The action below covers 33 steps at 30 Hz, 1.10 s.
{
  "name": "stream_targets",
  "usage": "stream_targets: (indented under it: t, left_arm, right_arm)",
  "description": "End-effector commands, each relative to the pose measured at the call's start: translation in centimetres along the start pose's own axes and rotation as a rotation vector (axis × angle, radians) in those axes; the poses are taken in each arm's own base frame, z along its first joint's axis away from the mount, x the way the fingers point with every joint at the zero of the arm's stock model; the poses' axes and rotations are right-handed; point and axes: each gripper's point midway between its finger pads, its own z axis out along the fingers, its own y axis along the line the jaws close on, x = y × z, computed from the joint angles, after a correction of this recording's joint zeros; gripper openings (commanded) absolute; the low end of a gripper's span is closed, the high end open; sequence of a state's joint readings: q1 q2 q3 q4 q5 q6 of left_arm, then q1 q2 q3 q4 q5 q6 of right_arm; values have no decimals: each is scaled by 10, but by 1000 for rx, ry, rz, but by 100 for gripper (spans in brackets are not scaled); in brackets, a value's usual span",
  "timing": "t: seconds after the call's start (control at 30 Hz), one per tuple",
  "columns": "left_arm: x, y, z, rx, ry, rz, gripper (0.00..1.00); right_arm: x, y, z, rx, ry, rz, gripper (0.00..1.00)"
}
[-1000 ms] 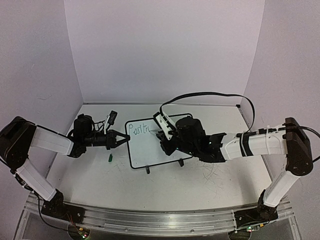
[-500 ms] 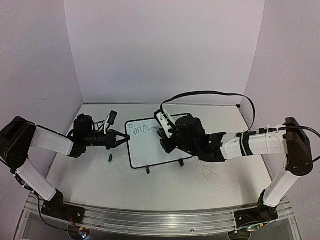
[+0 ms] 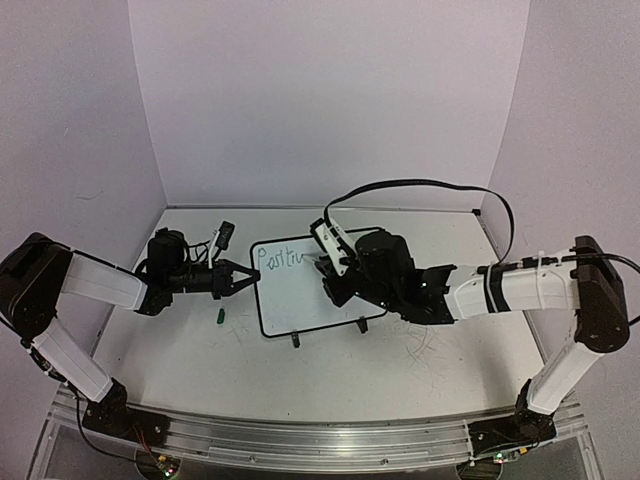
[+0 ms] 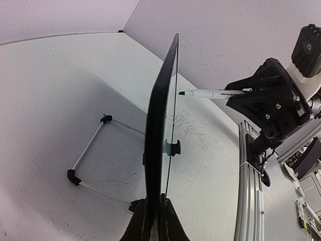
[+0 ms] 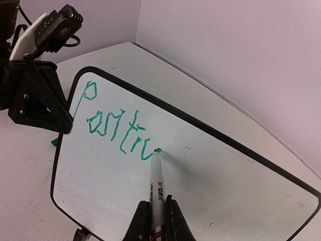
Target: Write a sentence on the whiteboard
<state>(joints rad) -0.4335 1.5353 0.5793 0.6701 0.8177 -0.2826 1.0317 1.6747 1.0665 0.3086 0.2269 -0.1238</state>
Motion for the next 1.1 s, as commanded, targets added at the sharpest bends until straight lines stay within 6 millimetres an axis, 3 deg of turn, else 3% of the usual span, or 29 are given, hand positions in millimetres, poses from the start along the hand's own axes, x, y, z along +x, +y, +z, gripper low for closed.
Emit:
stream_targets:
  t: [0.0, 0.1, 0.27, 1.07]
  left_arm:
    - [-21, -11, -4, 12, -59, 107, 0]
    - [-22, -10, -4, 7, -59, 110, 0]
    - [-24, -12, -5, 9, -64, 110, 0]
    - [-21, -10, -4, 4, -55, 110, 0]
  right_arm:
    - [-36, -6, -34, -53, -130, 20, 0]
    - [-27, -15, -24, -21, -97, 12, 0]
    - [-36, -10, -18, -46, -111, 11, 0]
    - [-35, -17, -7, 13, -97, 17, 0]
